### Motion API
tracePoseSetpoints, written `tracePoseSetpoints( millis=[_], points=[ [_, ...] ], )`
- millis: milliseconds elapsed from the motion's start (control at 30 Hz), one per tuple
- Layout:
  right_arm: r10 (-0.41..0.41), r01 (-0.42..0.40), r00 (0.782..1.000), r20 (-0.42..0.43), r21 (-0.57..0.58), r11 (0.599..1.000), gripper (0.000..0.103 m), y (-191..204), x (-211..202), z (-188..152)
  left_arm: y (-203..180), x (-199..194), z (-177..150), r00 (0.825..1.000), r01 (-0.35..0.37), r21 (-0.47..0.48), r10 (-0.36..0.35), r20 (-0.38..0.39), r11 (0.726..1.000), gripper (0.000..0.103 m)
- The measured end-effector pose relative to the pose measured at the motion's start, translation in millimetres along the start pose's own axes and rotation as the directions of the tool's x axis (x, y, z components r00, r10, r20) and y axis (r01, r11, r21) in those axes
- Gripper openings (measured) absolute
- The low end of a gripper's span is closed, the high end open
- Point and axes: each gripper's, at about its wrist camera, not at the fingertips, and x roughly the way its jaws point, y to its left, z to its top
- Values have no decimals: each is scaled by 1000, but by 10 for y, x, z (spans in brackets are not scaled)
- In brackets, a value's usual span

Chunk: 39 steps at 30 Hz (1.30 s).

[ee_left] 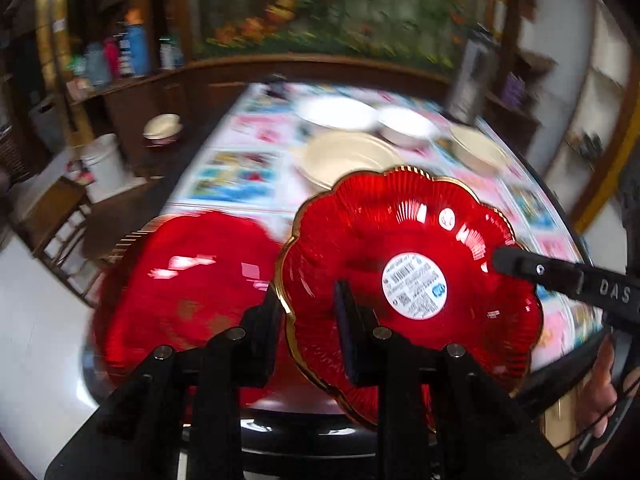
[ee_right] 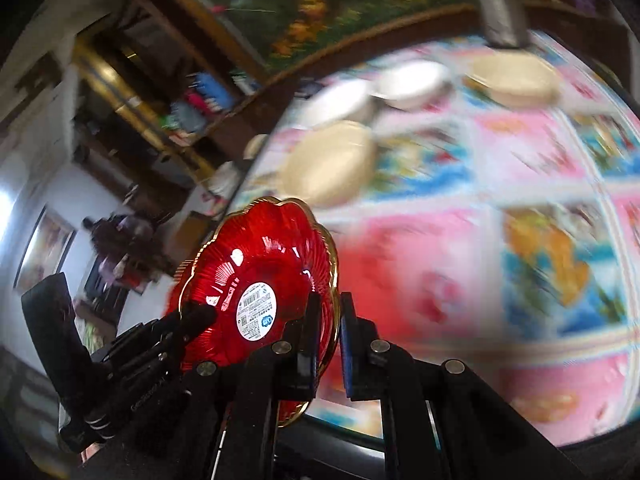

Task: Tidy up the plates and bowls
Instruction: 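Stack the small red plate onto the large plate held by the left gripper, release, then move the right gripper toward the beige bowl on the table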

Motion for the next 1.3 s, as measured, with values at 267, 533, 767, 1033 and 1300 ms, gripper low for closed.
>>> tracePoseSetpoints(
  millis=[267, 533, 767, 1033, 1300],
  points=[
    [37, -47, 997, -61, -168, 985, 8, 984, 646, 14, 905, 138, -123, 992, -125, -170, 119, -45, 978, 23],
    [-33, -9, 986, -161, -251, 968, 12, 1300, 1280, -194, 1250, 434, -237, 980, -177, -222, 151, -130, 959, 23],
    [-126, 57, 977, -174, -359, 932, 18, 1443, 1567, -302, 1420, 551, -259, 972, -204, -262, 164, -169, 943, 23],
    [-145, 85, 984, -98, -456, 886, 33, 1531, 1437, -337, 1358, 324, -205, 952, -306, -240, 295, -80, 921, 51],
    [-18, 53, 996, 92, -394, 917, 62, 1138, 843, -125, 940, 42, -72, 929, -334, -173, 355, 104, 926, 83]
  ],
)
